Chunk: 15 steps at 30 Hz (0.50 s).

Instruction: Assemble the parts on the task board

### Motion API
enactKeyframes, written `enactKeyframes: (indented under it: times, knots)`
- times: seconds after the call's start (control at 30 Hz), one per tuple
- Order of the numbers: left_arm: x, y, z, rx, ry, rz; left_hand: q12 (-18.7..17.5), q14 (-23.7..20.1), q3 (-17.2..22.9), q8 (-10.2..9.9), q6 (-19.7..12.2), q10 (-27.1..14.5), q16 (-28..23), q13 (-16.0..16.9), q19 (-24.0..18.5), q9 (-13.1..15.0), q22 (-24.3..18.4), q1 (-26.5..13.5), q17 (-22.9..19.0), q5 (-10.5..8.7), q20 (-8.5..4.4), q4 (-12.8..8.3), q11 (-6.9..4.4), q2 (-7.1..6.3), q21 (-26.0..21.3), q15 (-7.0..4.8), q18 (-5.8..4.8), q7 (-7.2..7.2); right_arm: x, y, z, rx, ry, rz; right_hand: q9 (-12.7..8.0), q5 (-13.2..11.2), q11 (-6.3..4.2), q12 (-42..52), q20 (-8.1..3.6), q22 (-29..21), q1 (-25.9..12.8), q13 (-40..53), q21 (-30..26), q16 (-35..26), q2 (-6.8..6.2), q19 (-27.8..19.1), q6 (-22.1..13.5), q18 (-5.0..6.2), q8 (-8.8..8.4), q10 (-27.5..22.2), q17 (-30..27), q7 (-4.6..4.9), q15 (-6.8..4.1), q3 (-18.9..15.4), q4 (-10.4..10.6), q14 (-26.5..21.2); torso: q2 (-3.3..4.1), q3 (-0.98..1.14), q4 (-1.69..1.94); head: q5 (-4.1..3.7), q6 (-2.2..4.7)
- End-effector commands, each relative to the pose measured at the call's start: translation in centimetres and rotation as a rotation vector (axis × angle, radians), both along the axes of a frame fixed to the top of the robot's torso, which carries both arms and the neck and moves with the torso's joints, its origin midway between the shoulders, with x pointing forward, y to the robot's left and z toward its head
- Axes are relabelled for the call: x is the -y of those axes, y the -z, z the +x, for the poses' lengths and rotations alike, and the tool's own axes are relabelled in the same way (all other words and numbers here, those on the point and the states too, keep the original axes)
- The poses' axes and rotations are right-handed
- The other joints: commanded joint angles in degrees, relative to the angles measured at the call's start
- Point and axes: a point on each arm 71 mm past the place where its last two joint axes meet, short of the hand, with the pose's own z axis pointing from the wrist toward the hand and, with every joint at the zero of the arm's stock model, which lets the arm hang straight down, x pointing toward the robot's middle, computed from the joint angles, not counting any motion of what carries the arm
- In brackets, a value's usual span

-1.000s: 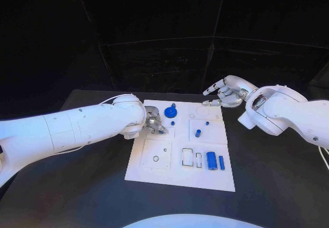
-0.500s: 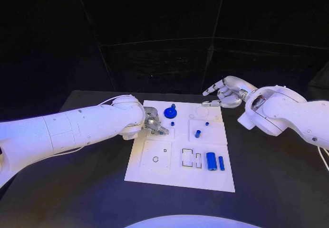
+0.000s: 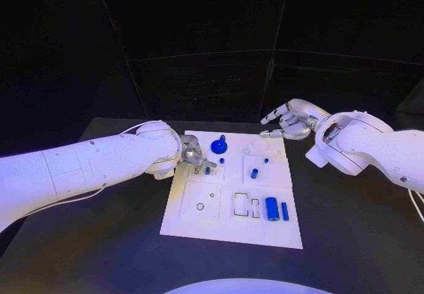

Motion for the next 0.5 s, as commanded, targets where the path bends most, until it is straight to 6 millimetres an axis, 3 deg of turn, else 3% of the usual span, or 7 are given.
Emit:
enactKeyframes:
  times: [0.03, 0.2, 0.4, 0.5]
  knots:
    - [-0.3, -1.2, 0.3, 0.023, -0.022, -0.037, -0.6, 5.9, -1.0, -0.5, -0.8, -0.7, 0.2, -0.6, -0.2, -0.2, -0.5, 1.1, 15.1, -0.19, -0.04, -0.1, 0.03, 0.03, -0.5, -0.07, -0.48, 0.14, -0.1, 0.0, 0.0, -0.009, -0.015, 0.001, -0.1, 0.1, -0.01, -0.3, -0.52, 8.9, -0.4, 0.6, -0.3, -0.3, 0.06, 1.9, -0.2, 0.79, 0.17, -0.5, -0.1, 0.01, -0.28, -0.4, 0.0, -0.2, 0.01, 0.03, 0.01, 0.05, 0.14]
    - [-1.1, -2.9, 1.2, 0.022, -0.016, -0.028, -1.8, 5.9, -2.8, -3.0, -3.2, -1.7, 0.2, -2.2, -0.8, -1.8, -2.2, 4.4, 15.1, -0.16, 0.47, -0.3, 0.94, 0.81, -1.9, 0.63, -0.16, 1.23, -0.2, 0.1, 0.1, -0.018, -0.018, -0.004, -0.1, 0.0, 0.0, -0.4, -0.51, 8.7, -0.6, 0.5, -0.4, -0.5, 0.0, 1.8, -0.3, 0.83, 0.17, -0.6, -0.3, 0.03, -0.27, -0.6, 0.1, -0.2, 0.06, 0.02, -0.1, 0.19, 0.29]
    - [-2.2, -4.0, 2.9, 0.005, -0.04, -0.017, -1.8, 5.9, -4.5, -4.8, -3.5, -1.8, 0.2, -2.3, -0.8, -3.6, -2.1, 7.3, 15.1, -0.15, 1.12, -0.4, 1.58, 2.03, -2.1, 1.25, -0.15, 1.96, -0.3, 0.1, 0.2, -0.021, -0.021, -0.005, -0.1, 0.0, 0.0, -0.4, -0.51, 8.7, -0.6, 0.5, -0.4, -0.5, 0.0, 1.8, -0.3, 0.83, 0.17, -0.6, -0.3, 0.03, -0.27, -0.6, 0.1, -0.2, 0.13, -0.01, -0.04, 0.22, 0.72]
    - [-2.5, -4.2, 3.9, -0.002, -0.053, -0.001, -1.8, 5.9, -5.2, -5.5, -3.5, -1.8, 0.2, -2.4, -0.8, -4.4, -2.2, 8.1, 15.1, -0.16, 1.31, -0.4, 1.75, 2.49, -2.1, 1.4, -0.13, 2.18, -0.4, 0.1, 0.2, -0.02, -0.022, -0.004, -0.1, 0.0, 0.0, -0.4, -0.51, 8.7, -0.6, 0.5, -0.4, -0.5, 0.01, 1.8, -0.3, 0.84, 0.17, -0.6, -0.3, 0.03, -0.27, -0.6, 0.1, -0.2, 0.11, 0.08, -0.12, 0.32, 0.88]
